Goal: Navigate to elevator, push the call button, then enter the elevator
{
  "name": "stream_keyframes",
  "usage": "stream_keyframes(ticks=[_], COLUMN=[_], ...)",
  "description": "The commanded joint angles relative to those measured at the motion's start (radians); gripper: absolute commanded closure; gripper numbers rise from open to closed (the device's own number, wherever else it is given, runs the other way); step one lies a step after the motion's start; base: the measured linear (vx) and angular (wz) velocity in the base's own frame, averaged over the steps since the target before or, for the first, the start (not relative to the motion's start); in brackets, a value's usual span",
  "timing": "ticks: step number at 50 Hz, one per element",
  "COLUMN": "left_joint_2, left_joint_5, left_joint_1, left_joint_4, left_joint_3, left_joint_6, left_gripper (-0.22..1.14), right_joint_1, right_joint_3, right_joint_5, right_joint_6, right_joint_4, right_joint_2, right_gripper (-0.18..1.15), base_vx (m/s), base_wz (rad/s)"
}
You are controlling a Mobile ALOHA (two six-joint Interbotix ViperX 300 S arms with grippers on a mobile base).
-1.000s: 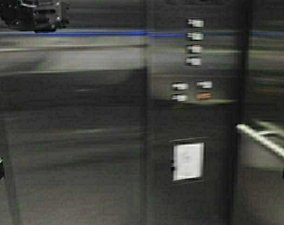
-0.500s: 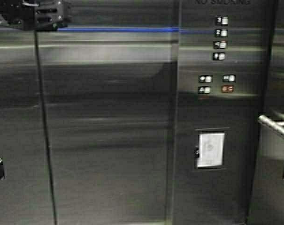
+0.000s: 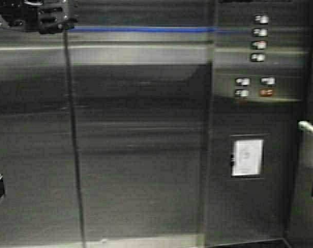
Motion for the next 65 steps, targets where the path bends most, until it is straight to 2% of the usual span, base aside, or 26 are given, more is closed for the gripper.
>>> stream_keyframes(ticks=[1, 28, 38, 65], left_joint_2=[-0.026, -0.041, -0.044, -0.035], left_joint_5=[-0.005, -0.005, -0.005, -0.005], left_joint_1=[0.002, 0.002, 0.002, 0.002], left_joint_4=[-0.003, -0.002, -0.002, 0.002], left_joint_3=[-0.026, -0.031, -0.034, -0.035], left_joint_6=[0.003, 0.003, -0.028, -0.051], left_gripper=[0.89, 0.89, 0.89, 0.89], right_joint_1=[0.005, 0.005, 0.043, 0.055], right_joint_3=[-0.011, 0.017, 0.017, 0.014], right_joint_5=[-0.017, -0.086, -0.086, -0.086], right_joint_6=[0.000, 0.006, 0.009, 0.011], right_joint_4=[-0.002, -0.002, -0.002, -0.003], right_joint_2=[-0.006, 0.008, 0.034, 0.048], right_gripper=[0.91, 0.91, 0.91, 0.91], base_vx=[-0.05, -0.05, -0.04, -0.02], base_wz=[0.20, 0.28, 0.24, 0.09])
